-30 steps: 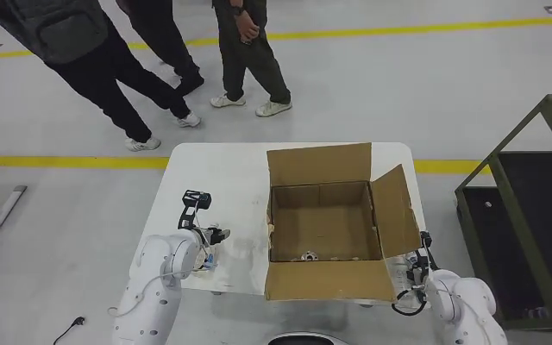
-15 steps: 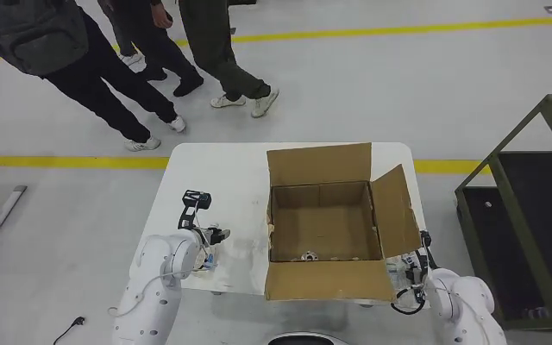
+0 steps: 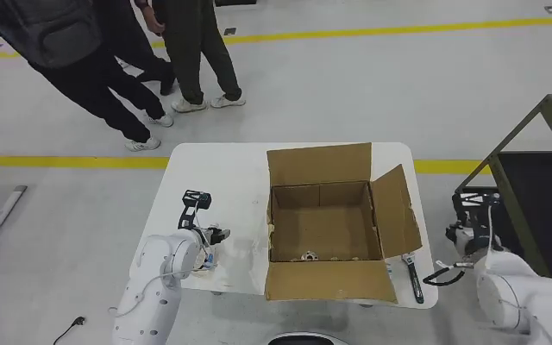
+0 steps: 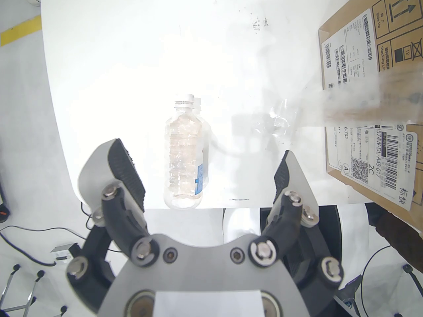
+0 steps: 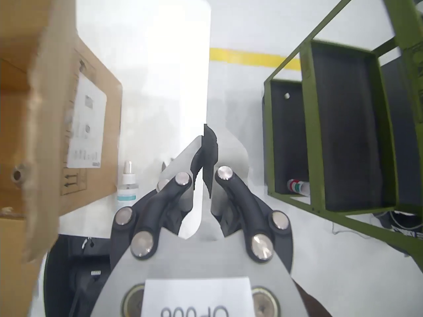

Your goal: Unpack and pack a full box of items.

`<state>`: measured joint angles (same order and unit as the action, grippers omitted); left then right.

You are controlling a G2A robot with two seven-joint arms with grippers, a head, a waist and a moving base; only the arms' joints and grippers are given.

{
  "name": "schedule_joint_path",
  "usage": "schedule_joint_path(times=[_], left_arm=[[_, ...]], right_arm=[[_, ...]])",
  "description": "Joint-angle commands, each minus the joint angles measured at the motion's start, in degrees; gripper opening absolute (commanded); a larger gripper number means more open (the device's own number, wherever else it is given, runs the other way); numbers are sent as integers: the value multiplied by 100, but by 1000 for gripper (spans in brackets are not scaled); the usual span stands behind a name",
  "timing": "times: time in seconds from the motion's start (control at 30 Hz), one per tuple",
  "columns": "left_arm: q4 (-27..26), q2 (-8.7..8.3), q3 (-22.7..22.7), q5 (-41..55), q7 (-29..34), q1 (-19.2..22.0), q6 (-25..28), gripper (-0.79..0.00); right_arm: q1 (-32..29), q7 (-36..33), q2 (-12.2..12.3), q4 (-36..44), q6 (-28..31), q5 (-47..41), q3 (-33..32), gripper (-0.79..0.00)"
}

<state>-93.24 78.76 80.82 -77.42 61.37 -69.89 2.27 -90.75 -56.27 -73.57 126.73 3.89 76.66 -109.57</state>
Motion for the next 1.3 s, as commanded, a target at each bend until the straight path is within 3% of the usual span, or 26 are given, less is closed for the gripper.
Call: schedule_joint_path(times=[0.0, 0.23, 0.37, 0.47, 0.7, 0.83, 0.93, 1.27], left_arm=[[0, 0, 0, 0, 0, 0, 0, 0], [0, 0, 0, 0, 0, 0, 0, 0], [0, 0, 0, 0, 0, 0, 0, 0], [0, 0, 0, 0, 0, 0, 0, 0], [0, 0, 0, 0, 0, 0, 0, 0], [0, 0, 0, 0, 0, 0, 0, 0], [0, 0, 0, 0, 0, 0, 0, 0], [0, 0, 0, 0, 0, 0, 0, 0]], right_arm=[[60, 8, 6, 303, -25, -219, -142, -785], [633, -143, 87, 791, 625, -1109, -90, -785], [1087, -420, 152, 791, 1157, -1382, 476, -785], [1278, -804, 190, 791, 1367, -976, 1115, -785], [1482, -997, 191, -49, 1280, 340, 2695, -785], [1472, -890, 157, -717, 955, 726, 3215, -785], [1548, -877, 136, -1130, 811, 779, 3409, -785], [1548, -877, 136, -1130, 811, 779, 3409, -785]])
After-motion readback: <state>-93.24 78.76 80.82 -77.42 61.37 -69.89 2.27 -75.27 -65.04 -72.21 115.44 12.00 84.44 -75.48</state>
